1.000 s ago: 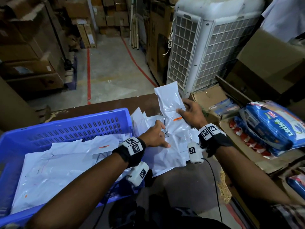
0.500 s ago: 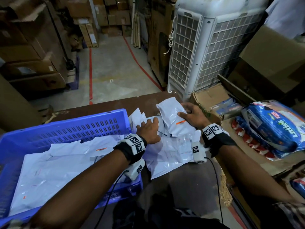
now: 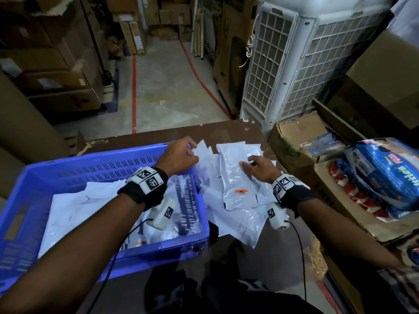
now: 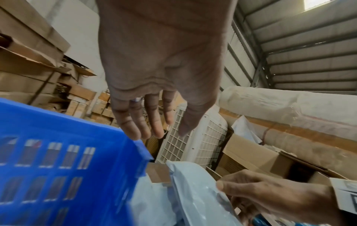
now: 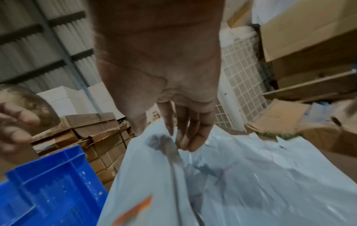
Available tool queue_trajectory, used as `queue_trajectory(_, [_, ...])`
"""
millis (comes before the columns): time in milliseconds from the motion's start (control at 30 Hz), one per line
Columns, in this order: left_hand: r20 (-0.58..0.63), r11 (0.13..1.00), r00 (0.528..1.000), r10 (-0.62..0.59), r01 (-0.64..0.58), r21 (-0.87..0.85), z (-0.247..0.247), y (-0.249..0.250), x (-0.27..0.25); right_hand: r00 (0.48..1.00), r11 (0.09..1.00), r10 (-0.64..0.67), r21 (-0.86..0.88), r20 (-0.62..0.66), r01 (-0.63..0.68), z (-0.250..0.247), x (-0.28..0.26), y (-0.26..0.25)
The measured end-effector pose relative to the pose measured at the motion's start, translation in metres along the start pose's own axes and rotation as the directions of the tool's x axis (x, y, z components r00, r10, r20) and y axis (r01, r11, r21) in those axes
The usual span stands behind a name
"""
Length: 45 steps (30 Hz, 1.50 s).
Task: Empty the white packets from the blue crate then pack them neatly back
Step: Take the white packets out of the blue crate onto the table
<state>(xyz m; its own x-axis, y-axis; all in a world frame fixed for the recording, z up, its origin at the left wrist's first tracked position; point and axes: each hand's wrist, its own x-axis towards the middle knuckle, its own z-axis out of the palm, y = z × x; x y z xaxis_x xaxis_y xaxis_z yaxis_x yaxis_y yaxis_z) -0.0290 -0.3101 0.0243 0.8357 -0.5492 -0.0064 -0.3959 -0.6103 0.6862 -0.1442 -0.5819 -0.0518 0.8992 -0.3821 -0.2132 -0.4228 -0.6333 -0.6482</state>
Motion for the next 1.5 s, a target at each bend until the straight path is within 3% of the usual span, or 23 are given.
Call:
queue_trajectory(167, [0.022,0.998,0.998,-0.065,0.065,0.009,-0.036,-0.041,-0.018,0.990,0.992,-0.042,-0.122,-0.135,0.025,-0.013,0.001,-0.050])
queue_trajectory(267, [0.051,0.991,0.990,-0.134,0.133,0.030,-0.057,-0.072,-0.031,0.978,0.984,-0.144,-0.131,-0.153,0.124,-0.012,-0.007,-0.097])
queue_trajectory(467, [0.171,0.942,0.937,-0.304,0.269,0.202,-0.096,-0.140,-0.050,0.929,0.933,-0.357,0.088,0.095,0.350,0.036,-0.020,-0.208])
queue_trajectory(567, [0.239,0.895,0.884,-0.401,0.324,0.306,-0.112,-0.168,-0.060,0.844,0.877,-0.443,-0.050,0.303,0.478,0.082,-0.024,-0.254])
queue_trajectory(667, [0.273,0.863,0.840,-0.468,0.369,0.344,-0.117,-0.212,-0.060,0.777,0.846,-0.314,-0.210,0.545,0.489,0.140,-0.027,-0.283])
queue_trajectory(733, [0.300,0.879,0.842,-0.449,0.355,0.319,-0.129,-0.211,-0.073,0.768,0.823,-0.262,-0.281,0.584,0.494,0.169,-0.025,-0.290])
queue_trajectory(800, [0.289,0.880,0.837,-0.465,0.403,0.250,-0.142,-0.214,-0.083,0.833,0.817,-0.171,-0.397,0.526,0.418,0.188,-0.020,-0.287])
queue_trajectory(867, [0.291,0.821,0.771,-0.566,0.496,0.283,-0.149,-0.227,-0.093,0.900,0.840,-0.051,-0.468,0.434,0.274,0.196,-0.016,-0.278])
queue_trajectory(933, [0.311,0.780,0.717,-0.624,0.548,0.301,-0.147,-0.251,-0.097,0.914,0.855,0.075,-0.498,0.399,0.148,0.201,-0.014,-0.267])
queue_trajectory(1033, [0.316,0.763,0.695,-0.646,0.592,0.259,-0.144,-0.261,-0.111,0.904,0.886,0.188,-0.463,0.384,0.012,0.206,-0.016,-0.249])
queue_trajectory(1133, [0.220,0.697,0.665,-0.714,0.704,0.134,-0.133,-0.264,-0.113,0.903,0.940,0.253,-0.308,0.348,-0.145,0.211,-0.018,-0.234])
queue_trajectory(1200, [0.180,0.657,0.639,-0.748,0.752,0.060,-0.126,-0.269,-0.109,0.874,0.944,0.314,-0.221,0.372,-0.245,0.213,-0.021,-0.227])
queue_trajectory(1267, [0.213,0.636,0.611,-0.762,0.769,0.065,-0.127,-0.267,-0.110,0.850,0.932,0.361,-0.141,0.384,-0.333,0.216,-0.025,-0.221])
queue_trajectory(1400, [0.291,0.671,0.631,-0.719,0.740,0.052,-0.126,-0.275,-0.111,0.794,0.915,0.403,-0.172,0.456,-0.366,0.218,-0.024,-0.222])
queue_trajectory(1500, [0.510,0.722,0.684,-0.522,0.672,-0.162,-0.129,-0.265,-0.106,0.769,0.937,0.347,-0.167,0.537,-0.306,0.216,-0.032,-0.240])
